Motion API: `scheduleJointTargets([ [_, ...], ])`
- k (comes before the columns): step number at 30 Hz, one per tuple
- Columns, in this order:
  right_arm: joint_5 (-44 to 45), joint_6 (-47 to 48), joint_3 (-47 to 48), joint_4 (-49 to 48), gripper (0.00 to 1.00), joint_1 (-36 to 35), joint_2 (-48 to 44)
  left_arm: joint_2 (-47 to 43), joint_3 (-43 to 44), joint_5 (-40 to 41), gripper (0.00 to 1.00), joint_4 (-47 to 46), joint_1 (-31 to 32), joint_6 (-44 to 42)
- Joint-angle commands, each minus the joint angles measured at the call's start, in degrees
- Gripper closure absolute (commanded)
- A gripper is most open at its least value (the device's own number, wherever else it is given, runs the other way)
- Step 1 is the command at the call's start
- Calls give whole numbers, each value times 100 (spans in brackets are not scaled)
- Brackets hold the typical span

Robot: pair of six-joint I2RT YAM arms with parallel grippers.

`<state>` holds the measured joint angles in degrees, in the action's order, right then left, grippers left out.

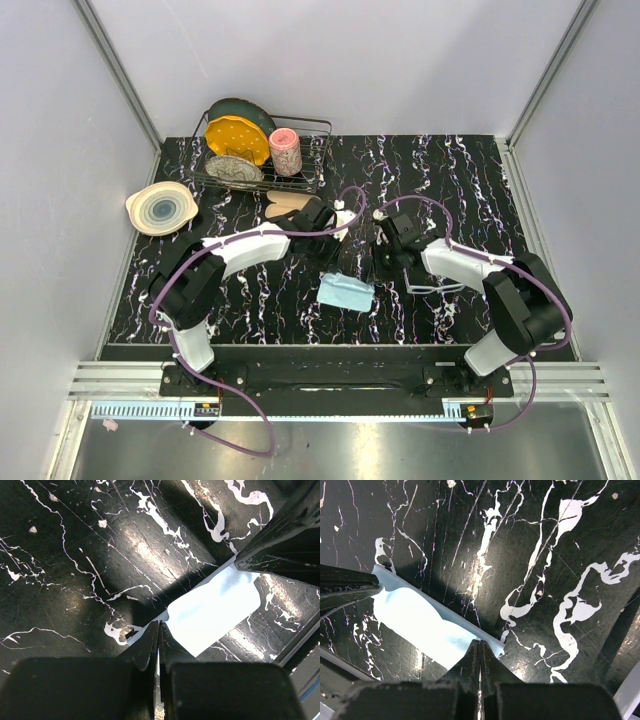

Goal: Organize the sunglasses
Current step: Fold the glasses cleaning cloth at the center of the board.

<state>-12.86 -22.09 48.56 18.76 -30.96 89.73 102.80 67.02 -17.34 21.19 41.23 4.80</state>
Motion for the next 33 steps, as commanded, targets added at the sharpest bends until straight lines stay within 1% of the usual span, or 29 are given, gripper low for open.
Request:
scheduleJointTargets([
  [1, -155, -59, -65, -75, 100, 11, -123, -68, -66, -226, 100, -1, -28, -233],
  [6, -269, -111, -180, -171, 98, 20, -193, -120, -216, -129, 100, 8, -28, -278],
  [9, -340, -120, -206, -206, 97, 20, -202, -120, -234, -155, 97, -1, -28, -251],
  [15, -454, -112, -241, -250, 94, 20, -246, -111, -260, -199, 96, -1, -19, -207],
  [18, -585, -112, -302, -285, 91, 20, -290, -111, -295, -208, 94, -10, -19, -199],
  [22, -770, -103, -417, -312, 83, 20, -386, -190, -392, -112, 88, 17, -10, -199],
  [23, -788, -112, -434, -321, 80, 20, -404, -225, -418, -94, 80, 17, -19, -190],
  [25, -823, -103, -478, -294, 74, 20, -448, -287, -445, -76, 72, 8, -19, -172],
  [26, -823, -94, -487, -260, 73, 20, -465, -313, -479, -76, 67, 17, -10, -155],
  [33, -946, -164, -523, -145, 71, 11, -737, -726, -664, -50, 63, 17, -10, -102],
])
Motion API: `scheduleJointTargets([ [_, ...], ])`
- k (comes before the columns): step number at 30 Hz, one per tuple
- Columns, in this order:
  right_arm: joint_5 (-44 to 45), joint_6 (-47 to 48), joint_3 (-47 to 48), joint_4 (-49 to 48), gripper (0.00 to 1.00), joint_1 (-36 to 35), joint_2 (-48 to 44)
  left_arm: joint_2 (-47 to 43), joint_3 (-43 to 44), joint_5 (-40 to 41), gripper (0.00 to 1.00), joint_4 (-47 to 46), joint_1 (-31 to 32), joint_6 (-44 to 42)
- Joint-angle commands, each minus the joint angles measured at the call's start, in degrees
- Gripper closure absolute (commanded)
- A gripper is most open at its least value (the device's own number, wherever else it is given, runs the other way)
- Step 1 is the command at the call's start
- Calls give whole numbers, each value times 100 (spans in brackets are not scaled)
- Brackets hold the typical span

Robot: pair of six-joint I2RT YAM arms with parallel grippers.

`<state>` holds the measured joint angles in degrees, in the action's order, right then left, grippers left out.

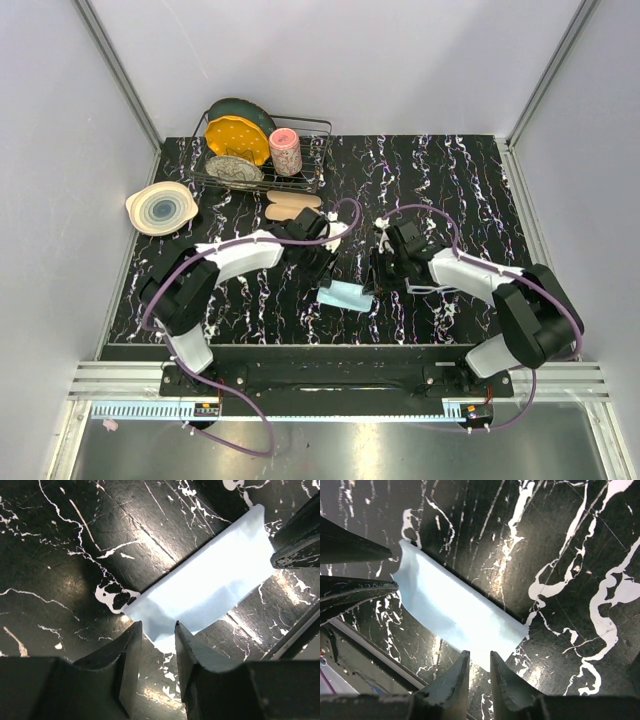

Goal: Organize the sunglasses
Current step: Fold the glasses cleaning cloth at the center of the board, then pick up the folded cleaning cloth from the center of the board.

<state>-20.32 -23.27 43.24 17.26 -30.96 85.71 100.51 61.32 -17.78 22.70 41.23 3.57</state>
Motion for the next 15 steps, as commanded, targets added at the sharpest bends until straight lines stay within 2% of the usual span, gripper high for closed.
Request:
scheduleJointTargets([
  [1, -227, -55, 0, 32, 71, 20, -371, -636, -120, 29, 62, -125, -19, 12],
  [5, -298, -160, -18, 208, 71, 20, -599, -1015, -331, 371, 60, -73, -19, -41],
  [7, -219, -231, -9, 217, 68, 20, -652, -1095, -340, 494, 52, -73, -10, 46],
  [10, 150, -476, 87, 313, 64, 20, -582, -964, -200, 722, 48, -11, -19, 555],
  [11, 403, -651, 166, 427, 63, 20, -547, -920, -173, 802, 46, 6, -19, 1018],
  [15, 713, -995, 342, 778, 60, 20, -302, -656, -182, 724, 45, -55, -19, 2005],
])
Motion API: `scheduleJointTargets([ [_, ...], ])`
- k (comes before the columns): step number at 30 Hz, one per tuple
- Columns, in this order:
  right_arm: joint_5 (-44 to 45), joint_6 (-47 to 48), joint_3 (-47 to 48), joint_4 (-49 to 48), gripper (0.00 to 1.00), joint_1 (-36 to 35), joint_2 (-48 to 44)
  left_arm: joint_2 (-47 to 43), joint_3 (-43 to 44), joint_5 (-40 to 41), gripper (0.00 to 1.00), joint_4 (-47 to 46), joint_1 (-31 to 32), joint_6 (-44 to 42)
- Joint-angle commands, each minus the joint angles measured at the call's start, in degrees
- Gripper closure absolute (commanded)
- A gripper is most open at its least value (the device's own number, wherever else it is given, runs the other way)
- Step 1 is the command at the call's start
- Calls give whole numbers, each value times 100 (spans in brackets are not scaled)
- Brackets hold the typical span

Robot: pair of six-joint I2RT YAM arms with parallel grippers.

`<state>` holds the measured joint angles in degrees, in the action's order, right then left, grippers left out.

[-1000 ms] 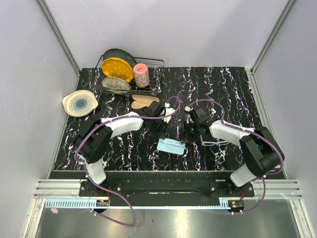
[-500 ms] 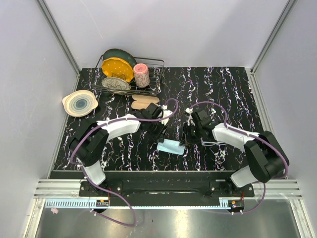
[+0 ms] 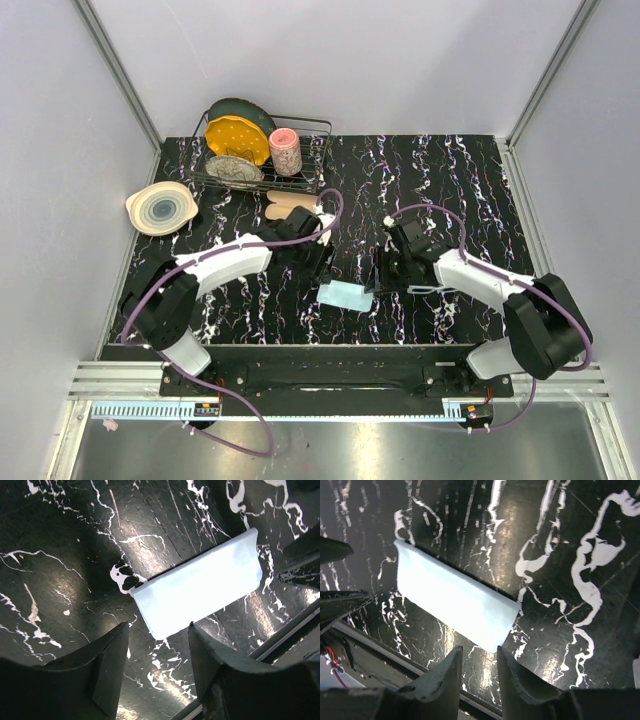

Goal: Organize the sunglasses
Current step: Pick up the folded cleaning cloth from the center of the board.

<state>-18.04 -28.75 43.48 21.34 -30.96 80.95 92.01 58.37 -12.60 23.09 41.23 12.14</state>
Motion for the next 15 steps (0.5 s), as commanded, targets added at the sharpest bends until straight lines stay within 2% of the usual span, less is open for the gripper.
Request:
scheduleJointTargets([
  [1, 582, -525, 379, 605, 59, 20, 211, 247, 78, 110, 44, -129, -10, 1324],
  [8, 583, -895, 415, 687, 55, 20, 351, 572, 157, 284, 43, 45, -19, 2353],
  [14, 740, -1316, 319, 591, 60, 11, 501, 740, 105, 548, 46, 196, -19, 2837],
  [15, 767, -1352, 292, 555, 60, 2, 501, 766, 70, 548, 50, 178, -19, 2864],
])
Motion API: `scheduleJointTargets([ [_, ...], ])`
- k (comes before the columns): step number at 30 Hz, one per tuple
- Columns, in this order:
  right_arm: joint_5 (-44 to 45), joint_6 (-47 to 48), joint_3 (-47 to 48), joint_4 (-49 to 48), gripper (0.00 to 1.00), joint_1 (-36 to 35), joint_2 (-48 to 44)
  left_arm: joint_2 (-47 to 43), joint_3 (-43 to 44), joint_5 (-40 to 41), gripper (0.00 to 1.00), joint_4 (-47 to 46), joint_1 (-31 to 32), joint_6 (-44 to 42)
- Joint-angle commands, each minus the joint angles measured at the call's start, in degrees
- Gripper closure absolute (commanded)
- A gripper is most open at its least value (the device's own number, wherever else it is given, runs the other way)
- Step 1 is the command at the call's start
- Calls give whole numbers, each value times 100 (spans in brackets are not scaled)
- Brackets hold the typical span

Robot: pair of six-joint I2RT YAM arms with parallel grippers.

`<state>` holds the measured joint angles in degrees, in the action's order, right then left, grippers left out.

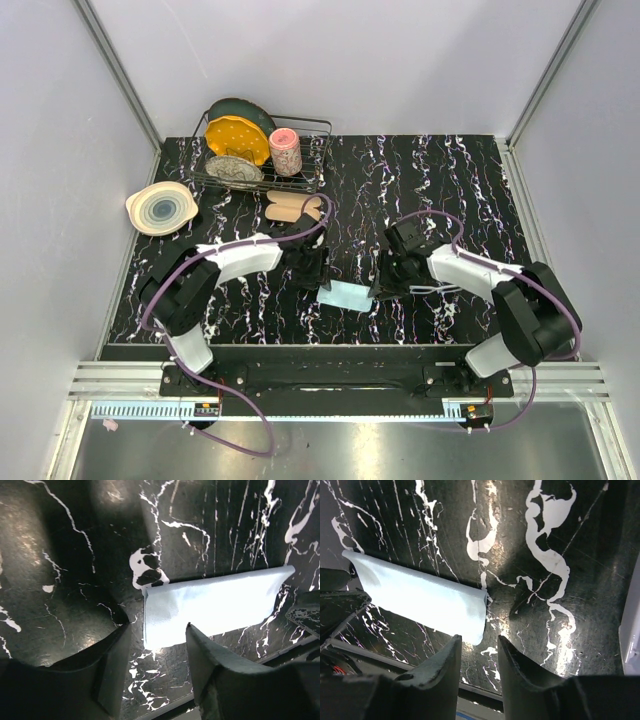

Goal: Organize the sunglasses
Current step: Pick up the folded cleaning cloth from the center of the board.

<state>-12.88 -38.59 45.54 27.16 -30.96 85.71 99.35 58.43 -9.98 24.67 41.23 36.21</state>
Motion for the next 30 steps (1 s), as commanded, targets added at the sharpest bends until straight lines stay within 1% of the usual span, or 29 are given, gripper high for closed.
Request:
scheduleJointTargets([
  [1, 269, -464, 52, -87, 61, 11, 42, 49, 45, 251, 51, -5, -19, 492],
  [6, 374, -650, -36, -246, 64, -50, 226, 102, -16, 373, 55, -32, -10, 624],
  [13, 576, -720, -45, -369, 65, -208, 481, 120, -60, 444, 62, -58, -19, 747],
  [19, 691, -711, -10, -369, 67, -261, 587, 190, -87, 400, 64, -58, -10, 712],
  [20, 691, -711, -10, -369, 67, -261, 587, 207, -87, 391, 65, -58, -10, 712],
  [24, 700, -711, -19, -343, 72, -261, 631, 251, -60, 356, 67, -67, 8, 704],
  [30, 673, -641, 34, -272, 75, -261, 684, 287, -16, 330, 67, -67, 25, 686],
])
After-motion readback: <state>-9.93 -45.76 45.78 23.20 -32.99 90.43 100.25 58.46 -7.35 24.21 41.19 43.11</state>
